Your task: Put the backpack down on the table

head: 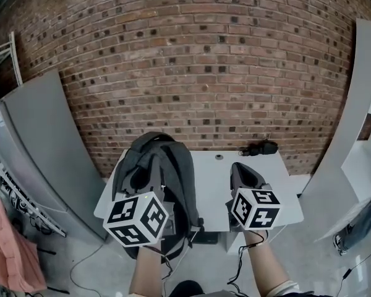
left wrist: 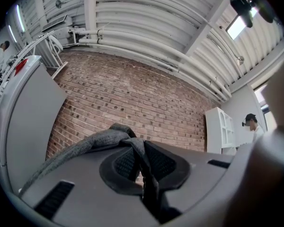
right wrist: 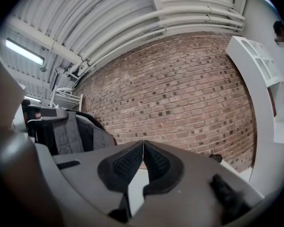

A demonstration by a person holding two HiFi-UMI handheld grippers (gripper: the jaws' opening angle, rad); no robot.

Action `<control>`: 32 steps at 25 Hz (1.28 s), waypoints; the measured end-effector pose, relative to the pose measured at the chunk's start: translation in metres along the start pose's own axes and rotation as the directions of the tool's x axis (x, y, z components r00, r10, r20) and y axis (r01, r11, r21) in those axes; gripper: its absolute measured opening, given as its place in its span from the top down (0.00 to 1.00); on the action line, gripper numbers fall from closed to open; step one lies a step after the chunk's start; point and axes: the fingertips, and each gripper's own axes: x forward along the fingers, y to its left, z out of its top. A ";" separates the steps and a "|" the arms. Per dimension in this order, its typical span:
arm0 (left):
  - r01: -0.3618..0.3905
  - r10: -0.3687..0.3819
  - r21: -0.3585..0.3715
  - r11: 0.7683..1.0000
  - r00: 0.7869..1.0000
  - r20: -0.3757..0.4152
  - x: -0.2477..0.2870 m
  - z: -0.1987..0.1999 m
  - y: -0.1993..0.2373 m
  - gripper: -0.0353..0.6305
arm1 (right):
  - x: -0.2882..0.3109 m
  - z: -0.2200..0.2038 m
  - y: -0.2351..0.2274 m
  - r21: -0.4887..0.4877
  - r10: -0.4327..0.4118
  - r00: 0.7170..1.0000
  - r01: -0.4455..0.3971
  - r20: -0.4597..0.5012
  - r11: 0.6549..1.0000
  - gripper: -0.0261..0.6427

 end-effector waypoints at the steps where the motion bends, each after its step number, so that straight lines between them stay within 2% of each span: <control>1: -0.001 0.001 -0.006 1.000 1.000 -0.005 0.004 -0.002 0.002 0.89 | 0.003 -0.002 -0.001 -0.003 -0.001 1.000 0.001 -0.004 1.000 0.92; 7: -0.019 0.018 -0.025 1.000 1.000 -0.017 0.035 -0.013 0.014 0.89 | 0.033 -0.011 -0.015 -0.009 -0.009 1.000 0.009 -0.027 1.000 0.92; 20: 0.004 -0.005 -0.075 0.997 1.000 -0.020 0.126 -0.022 0.053 0.89 | 0.134 -0.004 -0.027 -0.047 -0.019 0.999 0.017 -0.029 0.999 0.92; 32: 0.002 -0.003 -0.050 0.999 1.000 -0.019 0.207 -0.023 0.099 0.89 | 0.226 0.015 -0.028 -0.077 -0.025 1.000 0.024 -0.012 0.997 0.92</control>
